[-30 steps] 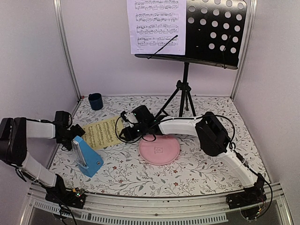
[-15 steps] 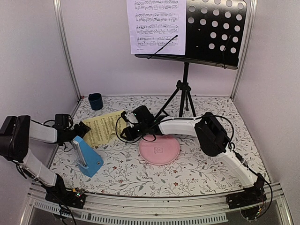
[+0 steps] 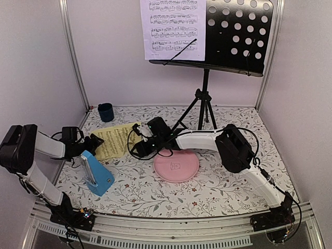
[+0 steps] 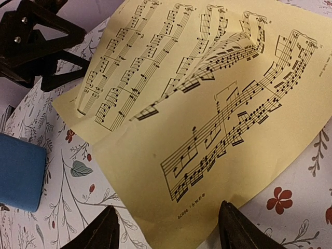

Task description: Set up the instrument practice props

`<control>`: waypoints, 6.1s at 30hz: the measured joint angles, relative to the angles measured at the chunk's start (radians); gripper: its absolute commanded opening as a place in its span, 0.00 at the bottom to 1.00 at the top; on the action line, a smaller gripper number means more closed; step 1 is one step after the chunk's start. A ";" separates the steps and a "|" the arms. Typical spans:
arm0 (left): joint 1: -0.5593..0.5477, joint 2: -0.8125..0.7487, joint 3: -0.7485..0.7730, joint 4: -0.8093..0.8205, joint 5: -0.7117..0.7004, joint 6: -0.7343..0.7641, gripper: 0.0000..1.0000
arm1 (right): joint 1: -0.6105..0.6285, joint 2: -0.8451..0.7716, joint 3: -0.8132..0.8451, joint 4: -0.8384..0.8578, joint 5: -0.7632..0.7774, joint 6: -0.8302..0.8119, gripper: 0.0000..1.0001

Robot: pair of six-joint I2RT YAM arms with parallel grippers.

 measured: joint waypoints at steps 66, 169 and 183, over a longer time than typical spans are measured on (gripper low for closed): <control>-0.003 0.315 0.126 0.652 0.333 -0.119 0.88 | -0.002 -0.020 -0.047 0.027 0.028 -0.041 0.47; -0.520 -0.586 0.502 -0.479 0.747 0.624 0.00 | -0.103 -1.371 -1.181 0.351 -0.138 -0.346 0.94; -0.682 -0.490 0.507 -0.556 0.776 0.727 0.00 | -0.056 -1.499 -1.017 -0.099 -0.113 -0.526 0.91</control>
